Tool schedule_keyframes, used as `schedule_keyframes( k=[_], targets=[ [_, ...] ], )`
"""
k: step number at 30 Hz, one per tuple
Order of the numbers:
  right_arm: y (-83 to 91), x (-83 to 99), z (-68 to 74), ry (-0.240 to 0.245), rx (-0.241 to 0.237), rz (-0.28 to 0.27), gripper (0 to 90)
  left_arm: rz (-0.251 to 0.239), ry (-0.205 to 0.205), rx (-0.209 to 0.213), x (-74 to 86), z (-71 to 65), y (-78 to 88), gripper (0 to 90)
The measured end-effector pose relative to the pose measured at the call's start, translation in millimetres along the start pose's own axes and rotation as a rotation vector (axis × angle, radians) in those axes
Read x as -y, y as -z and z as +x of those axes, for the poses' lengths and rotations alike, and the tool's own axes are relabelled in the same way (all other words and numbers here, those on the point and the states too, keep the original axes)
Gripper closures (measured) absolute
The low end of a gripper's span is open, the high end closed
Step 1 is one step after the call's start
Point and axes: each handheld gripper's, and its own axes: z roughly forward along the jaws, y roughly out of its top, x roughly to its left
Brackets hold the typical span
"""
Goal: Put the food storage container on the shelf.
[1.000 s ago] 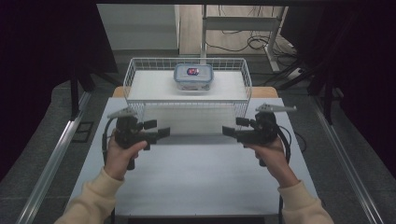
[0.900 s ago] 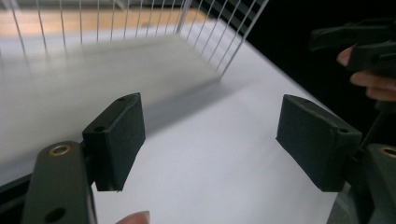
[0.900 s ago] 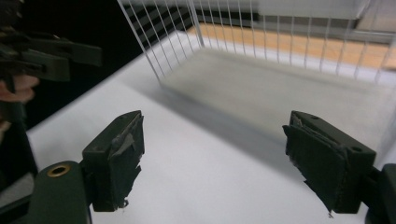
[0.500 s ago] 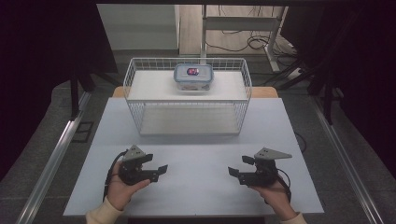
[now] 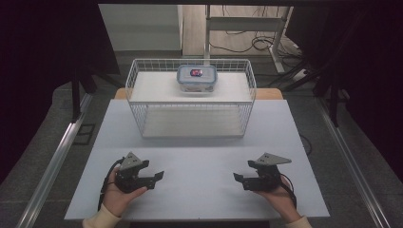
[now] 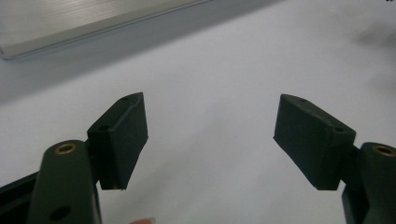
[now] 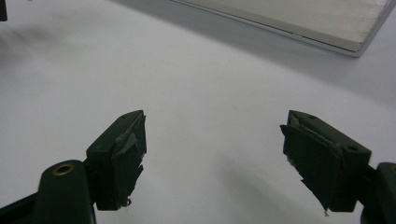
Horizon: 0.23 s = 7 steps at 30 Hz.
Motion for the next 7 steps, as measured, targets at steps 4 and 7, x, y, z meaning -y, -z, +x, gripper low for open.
schedule_keyframes(
  k=[4, 7],
  targets=[
    [-0.2, 0.0, -0.1, 0.011, -0.004, -0.007, 20.5, -0.001, -0.001, -0.003, 0.8, -0.4, -0.9, 25.5],
    [-0.7, 0.7, 0.1, 0.029, 0.011, -0.017, 18.7, 0.004, 0.001, -0.001, 1.8, 0.8, -1.8, 24.9]
  ],
)
